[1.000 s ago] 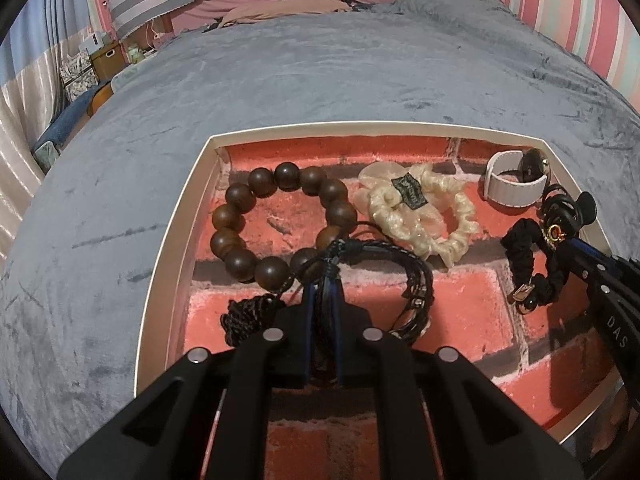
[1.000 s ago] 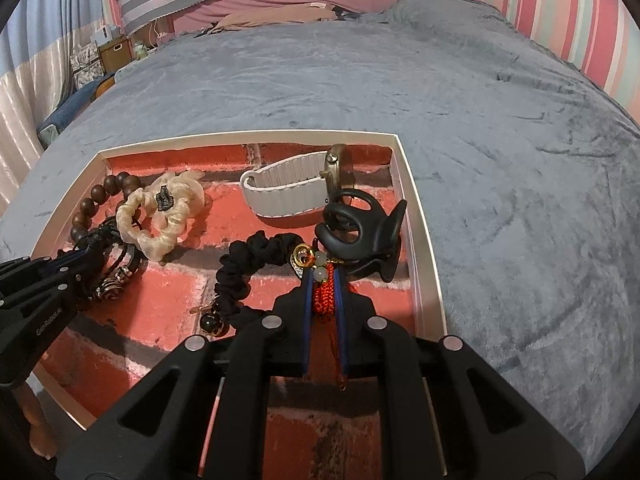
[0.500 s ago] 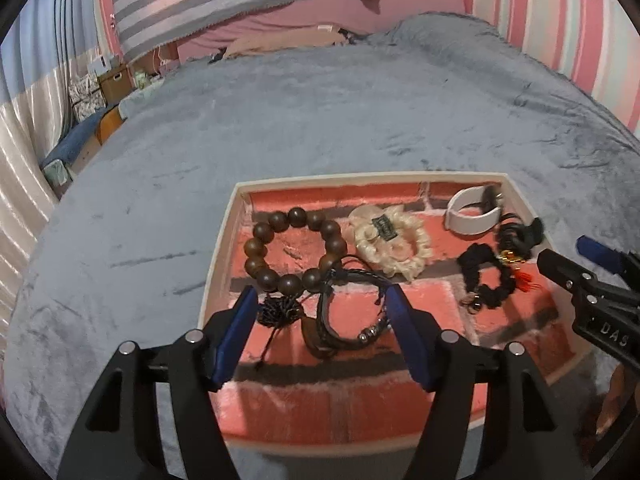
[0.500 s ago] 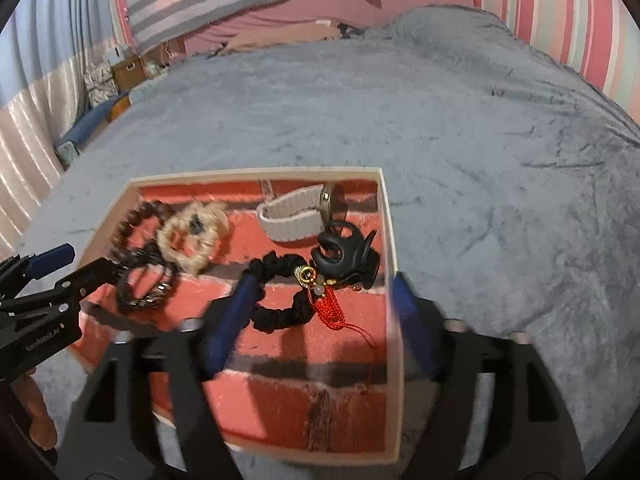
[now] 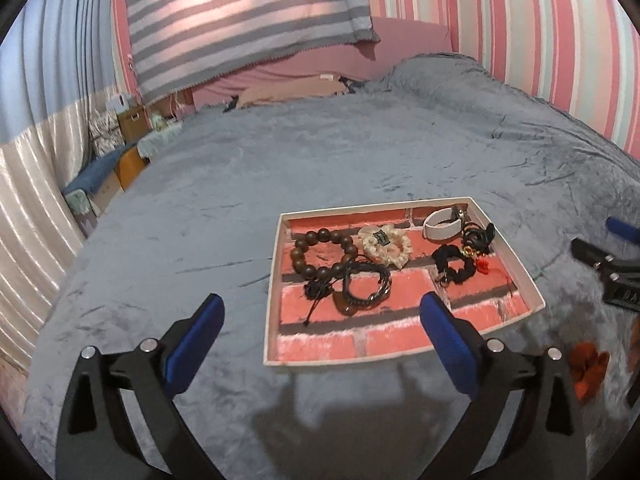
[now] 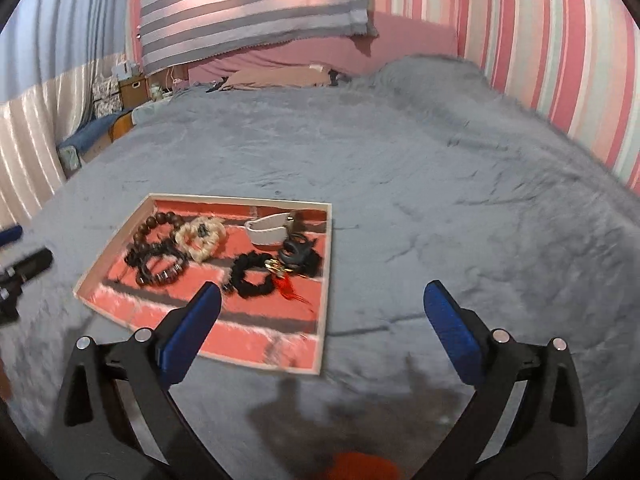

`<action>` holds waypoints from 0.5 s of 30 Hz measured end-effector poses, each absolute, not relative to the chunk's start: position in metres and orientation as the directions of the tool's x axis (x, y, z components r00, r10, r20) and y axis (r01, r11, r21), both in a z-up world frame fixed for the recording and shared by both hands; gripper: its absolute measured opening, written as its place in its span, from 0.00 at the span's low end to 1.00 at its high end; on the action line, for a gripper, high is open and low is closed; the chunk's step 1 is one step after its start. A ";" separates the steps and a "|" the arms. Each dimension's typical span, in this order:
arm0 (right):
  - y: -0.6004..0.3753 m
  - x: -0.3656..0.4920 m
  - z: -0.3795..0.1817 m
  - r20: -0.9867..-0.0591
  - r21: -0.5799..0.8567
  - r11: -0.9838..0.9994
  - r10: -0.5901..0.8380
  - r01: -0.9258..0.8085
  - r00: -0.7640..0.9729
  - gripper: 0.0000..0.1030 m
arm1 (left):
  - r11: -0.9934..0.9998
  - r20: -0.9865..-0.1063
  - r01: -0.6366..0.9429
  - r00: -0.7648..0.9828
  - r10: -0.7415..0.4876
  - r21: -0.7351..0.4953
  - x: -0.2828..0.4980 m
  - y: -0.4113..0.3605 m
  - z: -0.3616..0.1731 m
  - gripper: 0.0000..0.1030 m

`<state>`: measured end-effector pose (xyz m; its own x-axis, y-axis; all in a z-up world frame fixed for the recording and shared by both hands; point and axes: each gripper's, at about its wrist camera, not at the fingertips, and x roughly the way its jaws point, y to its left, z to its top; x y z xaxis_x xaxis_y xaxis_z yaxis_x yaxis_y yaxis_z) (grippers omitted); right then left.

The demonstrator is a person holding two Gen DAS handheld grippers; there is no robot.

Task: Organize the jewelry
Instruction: 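Withdraw both tools toward the red-ball hair tie and orange scrunchie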

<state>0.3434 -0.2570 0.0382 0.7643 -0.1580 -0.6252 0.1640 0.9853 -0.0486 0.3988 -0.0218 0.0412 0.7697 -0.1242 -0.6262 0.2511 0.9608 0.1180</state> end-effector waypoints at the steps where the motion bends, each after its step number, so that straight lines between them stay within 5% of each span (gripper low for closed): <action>1: -0.258 0.335 0.039 -0.615 -0.076 0.982 -0.181 0.171 0.768 0.96 | 0.959 -0.624 0.256 0.771 -0.126 0.122 0.393 -0.020 0.040 0.93; 15: -0.277 0.245 0.009 -0.624 -0.023 0.978 -0.175 0.205 0.762 0.96 | 0.957 -0.655 0.288 0.729 -0.199 0.029 0.314 -0.002 0.002 0.93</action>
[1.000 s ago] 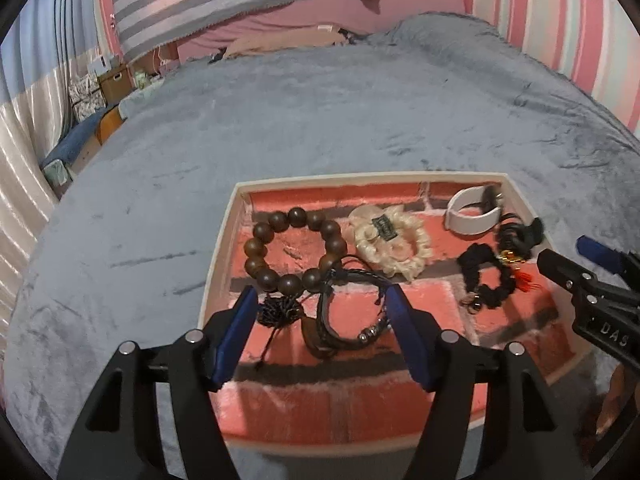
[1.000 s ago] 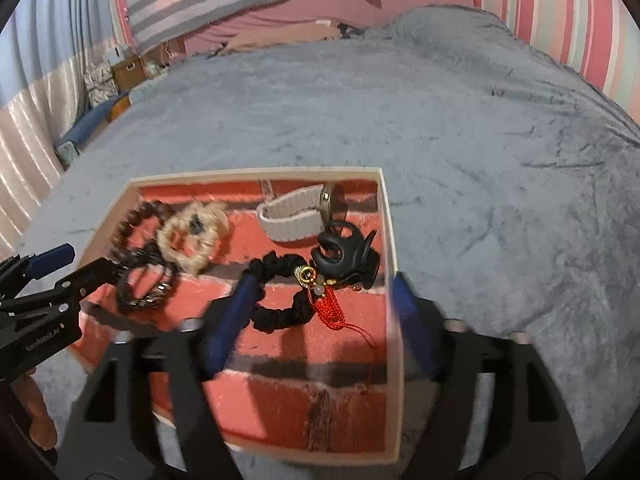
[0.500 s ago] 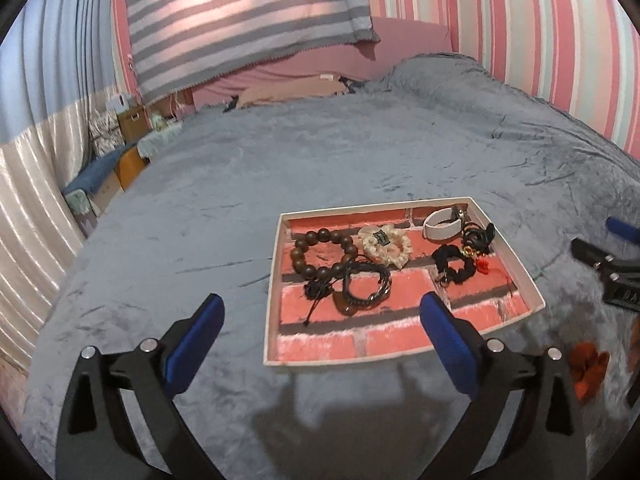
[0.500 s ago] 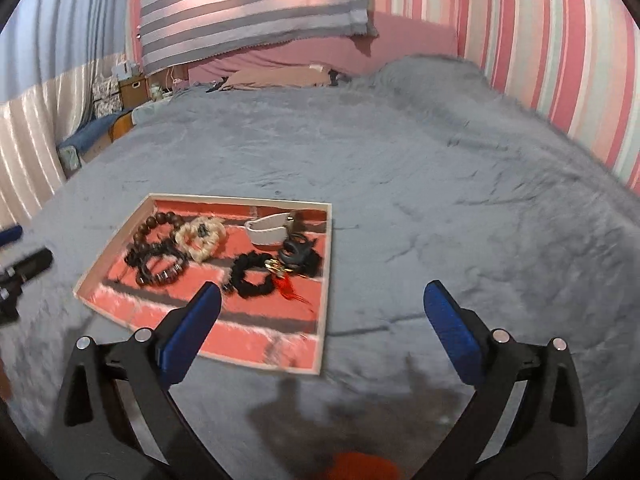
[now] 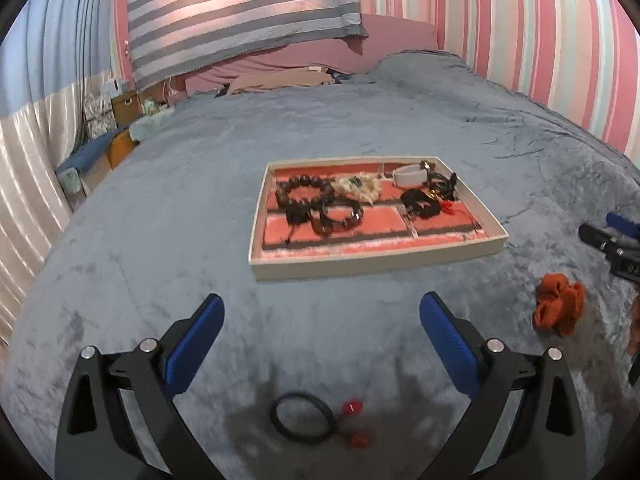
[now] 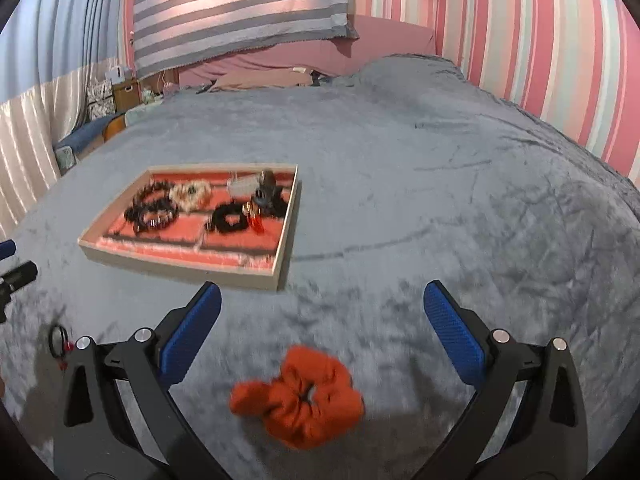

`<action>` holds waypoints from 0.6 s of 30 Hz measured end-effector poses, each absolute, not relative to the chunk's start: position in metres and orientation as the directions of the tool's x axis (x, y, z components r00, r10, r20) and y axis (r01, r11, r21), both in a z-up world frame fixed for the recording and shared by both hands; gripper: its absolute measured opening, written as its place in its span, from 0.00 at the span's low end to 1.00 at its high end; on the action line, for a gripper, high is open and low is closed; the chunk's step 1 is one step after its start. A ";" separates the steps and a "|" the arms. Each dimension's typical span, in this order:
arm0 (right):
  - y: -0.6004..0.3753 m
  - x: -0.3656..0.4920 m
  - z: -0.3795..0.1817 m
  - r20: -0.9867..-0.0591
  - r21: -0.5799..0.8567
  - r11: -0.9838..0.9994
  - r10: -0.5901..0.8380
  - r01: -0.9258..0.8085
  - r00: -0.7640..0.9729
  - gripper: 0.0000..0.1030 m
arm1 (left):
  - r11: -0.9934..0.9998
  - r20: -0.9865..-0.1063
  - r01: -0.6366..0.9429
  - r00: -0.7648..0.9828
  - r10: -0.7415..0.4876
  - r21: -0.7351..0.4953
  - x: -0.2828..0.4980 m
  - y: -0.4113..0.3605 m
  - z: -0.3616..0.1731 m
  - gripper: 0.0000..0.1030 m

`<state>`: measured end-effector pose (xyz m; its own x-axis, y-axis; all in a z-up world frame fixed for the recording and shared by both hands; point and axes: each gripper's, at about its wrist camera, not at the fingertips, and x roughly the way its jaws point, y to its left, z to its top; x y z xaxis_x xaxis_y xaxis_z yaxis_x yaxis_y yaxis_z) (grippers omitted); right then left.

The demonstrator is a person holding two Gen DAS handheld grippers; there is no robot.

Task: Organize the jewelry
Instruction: 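Withdraw both tools toward the red-ball hair tie and orange scrunchie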

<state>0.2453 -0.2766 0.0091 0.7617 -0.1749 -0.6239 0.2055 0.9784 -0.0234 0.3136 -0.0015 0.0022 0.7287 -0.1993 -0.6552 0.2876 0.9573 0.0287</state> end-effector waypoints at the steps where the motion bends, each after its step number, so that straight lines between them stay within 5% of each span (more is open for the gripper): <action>1: -0.276 0.241 0.004 -0.625 -0.028 0.977 -0.182 0.211 0.759 0.96 | 0.959 -0.657 0.282 0.728 -0.196 0.026 0.310 -0.001 -0.002 0.93; 18: -0.273 0.216 -0.045 -0.663 -0.024 0.969 -0.200 0.246 0.722 0.96 | 0.951 -0.725 0.301 0.642 -0.251 -0.063 0.273 0.001 -0.072 0.93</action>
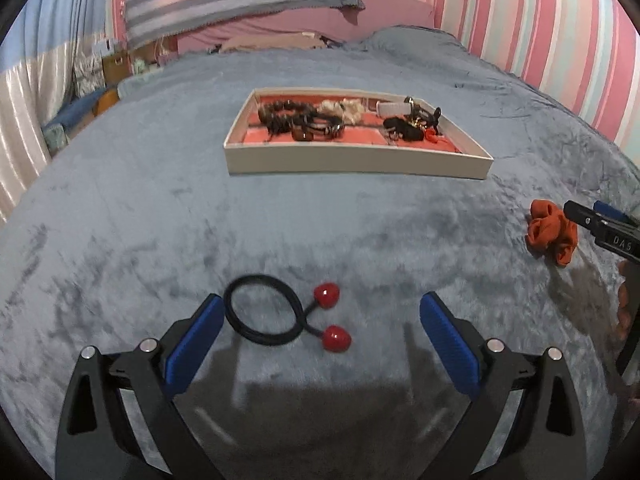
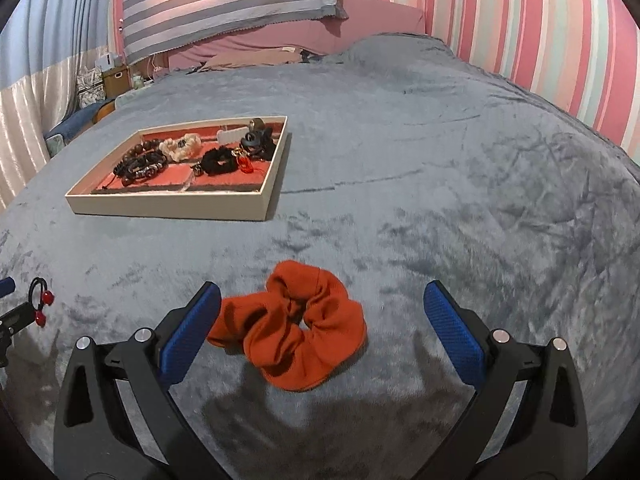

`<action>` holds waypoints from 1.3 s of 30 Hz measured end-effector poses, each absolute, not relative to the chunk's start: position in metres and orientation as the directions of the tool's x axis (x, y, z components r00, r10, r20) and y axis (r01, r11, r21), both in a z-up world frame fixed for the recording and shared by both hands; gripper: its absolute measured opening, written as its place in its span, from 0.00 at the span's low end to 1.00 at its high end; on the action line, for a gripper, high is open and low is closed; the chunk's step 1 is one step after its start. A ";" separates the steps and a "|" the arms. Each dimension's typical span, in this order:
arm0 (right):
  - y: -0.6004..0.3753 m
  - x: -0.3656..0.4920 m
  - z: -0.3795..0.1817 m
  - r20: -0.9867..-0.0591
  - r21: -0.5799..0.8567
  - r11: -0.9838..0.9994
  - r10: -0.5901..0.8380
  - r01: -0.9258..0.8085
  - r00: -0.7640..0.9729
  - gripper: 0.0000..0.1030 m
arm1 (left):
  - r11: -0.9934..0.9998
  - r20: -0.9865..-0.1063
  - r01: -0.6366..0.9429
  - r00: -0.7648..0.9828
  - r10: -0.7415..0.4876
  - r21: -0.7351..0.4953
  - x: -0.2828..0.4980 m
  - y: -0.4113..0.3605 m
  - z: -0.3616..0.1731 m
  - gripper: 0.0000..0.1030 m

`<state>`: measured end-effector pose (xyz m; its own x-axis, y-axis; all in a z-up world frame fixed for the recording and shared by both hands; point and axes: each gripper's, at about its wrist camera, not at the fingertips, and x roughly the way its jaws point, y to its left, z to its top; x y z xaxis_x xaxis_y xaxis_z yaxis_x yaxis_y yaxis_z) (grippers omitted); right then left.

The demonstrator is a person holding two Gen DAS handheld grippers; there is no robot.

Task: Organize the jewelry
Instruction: 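Withdraw both tools toward the red-ball hair tie and orange scrunchie, then grasp the black hair tie with red balls with the left tool while the right tool grasps the orange scrunchie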

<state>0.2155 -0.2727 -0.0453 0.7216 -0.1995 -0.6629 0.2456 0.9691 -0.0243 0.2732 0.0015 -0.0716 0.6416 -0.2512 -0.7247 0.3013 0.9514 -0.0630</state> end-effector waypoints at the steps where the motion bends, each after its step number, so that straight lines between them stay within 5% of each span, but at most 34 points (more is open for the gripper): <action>1: -0.273 0.215 -0.047 -0.664 -0.023 0.968 -0.201 0.249 0.720 0.96 | 0.950 -0.727 0.301 0.635 -0.259 -0.075 0.275 0.003 -0.074 0.93; 4: -0.275 0.217 -0.054 -0.671 -0.002 0.968 -0.187 0.251 0.717 0.96 | 0.947 -0.739 0.306 0.615 -0.275 -0.097 0.280 0.004 -0.081 0.91; 8: -0.277 0.222 -0.065 -0.685 0.008 0.968 -0.179 0.253 0.706 0.96 | 0.945 -0.758 0.314 0.592 -0.273 -0.096 0.286 0.001 -0.089 0.75; 22: -0.281 0.236 -0.083 -0.719 0.013 0.965 -0.174 0.264 0.672 0.94 | 0.940 -0.771 0.317 0.566 -0.293 -0.124 0.300 0.004 -0.097 0.55; 39: -0.275 0.234 -0.084 -0.723 0.136 0.973 -0.030 0.185 0.690 0.48 | 0.942 -0.773 0.308 0.561 -0.296 -0.137 0.307 0.007 -0.096 0.20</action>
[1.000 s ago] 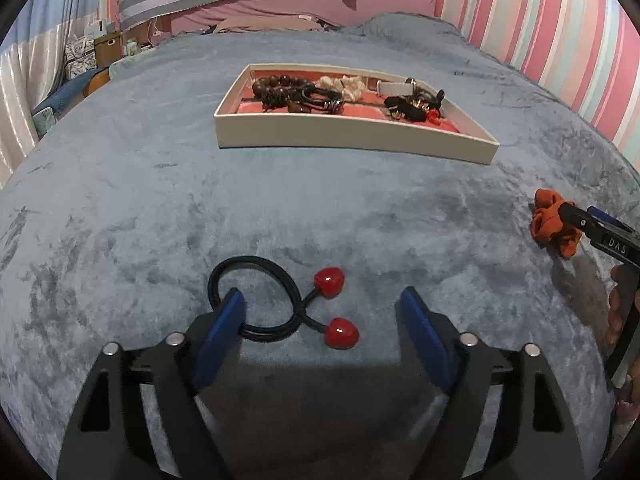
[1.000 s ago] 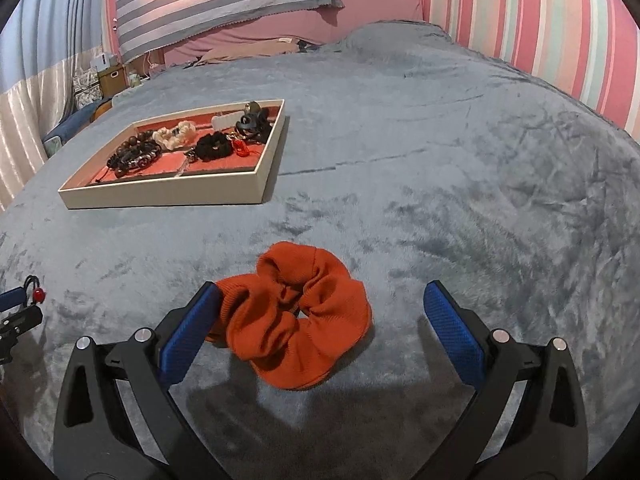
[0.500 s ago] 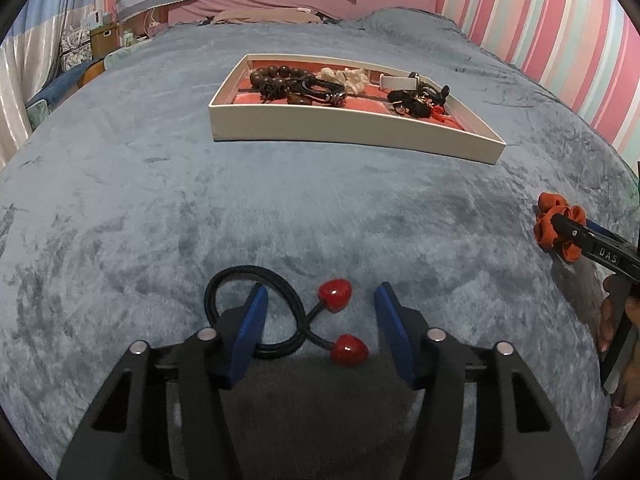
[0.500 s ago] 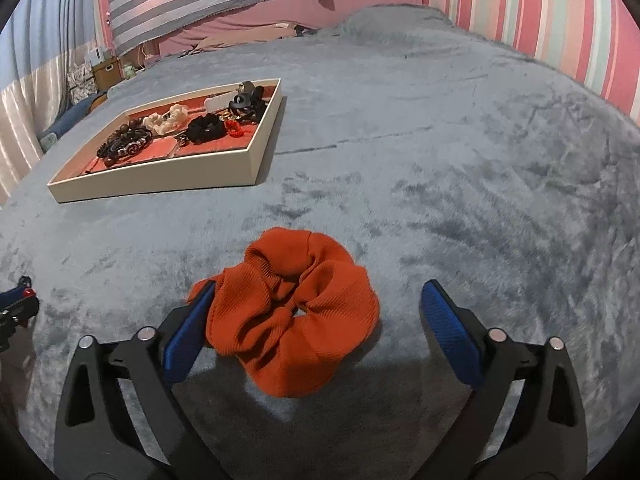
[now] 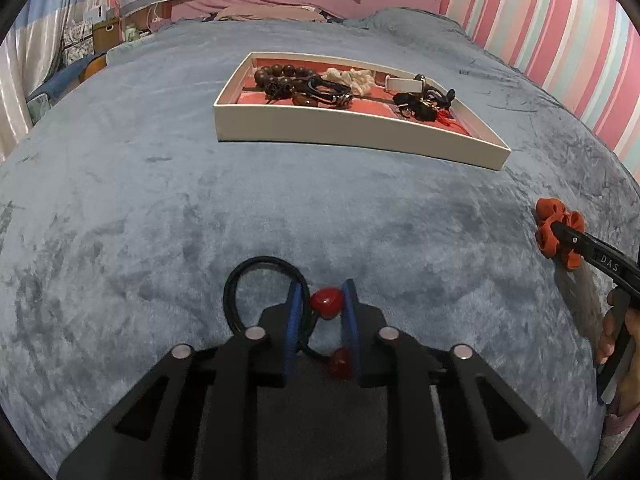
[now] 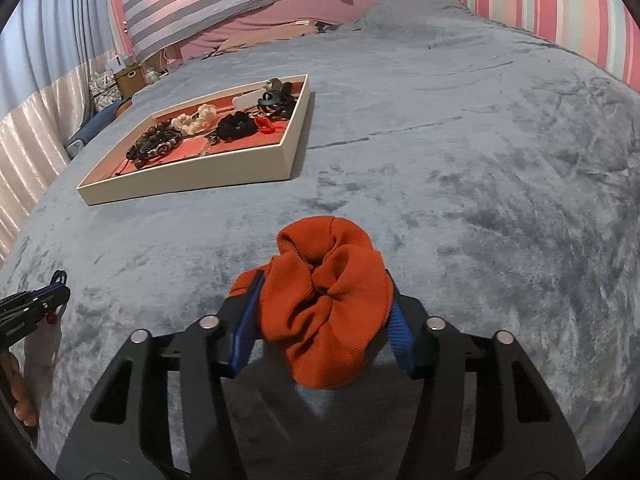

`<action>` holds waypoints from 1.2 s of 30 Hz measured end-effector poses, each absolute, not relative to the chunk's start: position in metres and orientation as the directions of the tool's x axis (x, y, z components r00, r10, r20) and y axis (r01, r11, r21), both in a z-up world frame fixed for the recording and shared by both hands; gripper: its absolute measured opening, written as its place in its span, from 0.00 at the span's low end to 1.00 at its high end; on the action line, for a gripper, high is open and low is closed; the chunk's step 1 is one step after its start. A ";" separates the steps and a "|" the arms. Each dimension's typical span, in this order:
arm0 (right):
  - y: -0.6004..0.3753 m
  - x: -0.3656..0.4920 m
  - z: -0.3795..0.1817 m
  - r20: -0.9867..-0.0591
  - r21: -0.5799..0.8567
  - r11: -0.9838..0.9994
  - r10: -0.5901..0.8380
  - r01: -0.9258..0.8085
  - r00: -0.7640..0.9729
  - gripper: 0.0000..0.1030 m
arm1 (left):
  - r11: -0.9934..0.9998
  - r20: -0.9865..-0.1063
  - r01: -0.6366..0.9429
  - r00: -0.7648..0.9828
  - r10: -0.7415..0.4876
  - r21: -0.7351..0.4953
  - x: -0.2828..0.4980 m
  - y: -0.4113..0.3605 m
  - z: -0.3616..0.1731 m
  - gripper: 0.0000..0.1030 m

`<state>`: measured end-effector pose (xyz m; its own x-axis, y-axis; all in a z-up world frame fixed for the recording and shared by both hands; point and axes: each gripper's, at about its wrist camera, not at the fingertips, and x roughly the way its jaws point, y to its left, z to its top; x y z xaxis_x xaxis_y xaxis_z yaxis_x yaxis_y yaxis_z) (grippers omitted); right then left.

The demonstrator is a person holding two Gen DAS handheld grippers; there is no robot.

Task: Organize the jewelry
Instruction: 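Grasp the black hair tie with red balls with the left tool while the right tool grasps the orange scrunchie, then carry the hair tie and orange scrunchie into the tray and release both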

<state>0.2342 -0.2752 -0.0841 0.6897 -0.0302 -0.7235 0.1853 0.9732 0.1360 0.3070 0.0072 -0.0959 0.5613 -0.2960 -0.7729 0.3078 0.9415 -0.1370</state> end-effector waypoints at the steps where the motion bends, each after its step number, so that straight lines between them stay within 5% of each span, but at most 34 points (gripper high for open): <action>1: -0.274 0.234 -0.084 -0.722 0.132 0.974 -0.031 0.182 0.691 0.47 | 0.942 -0.772 0.307 0.564 -0.295 -0.136 0.306 0.007 -0.096 0.19; 15: -0.264 0.229 -0.079 -0.691 0.094 0.982 -0.056 0.166 0.721 0.24 | 0.936 -0.748 0.298 0.575 -0.332 -0.186 0.303 0.017 -0.094 0.19; 36: -0.263 0.233 -0.037 -0.612 0.123 0.978 -0.060 0.170 0.789 0.21 | 0.924 -0.673 0.322 0.639 -0.373 -0.206 0.304 0.021 -0.054 0.19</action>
<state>0.2335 -0.2625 -0.0371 0.7887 -0.0602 -0.6119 0.1698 0.9778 0.1227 0.3038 0.0206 -0.0537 0.6387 -0.3729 -0.6730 0.3223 0.9239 -0.2061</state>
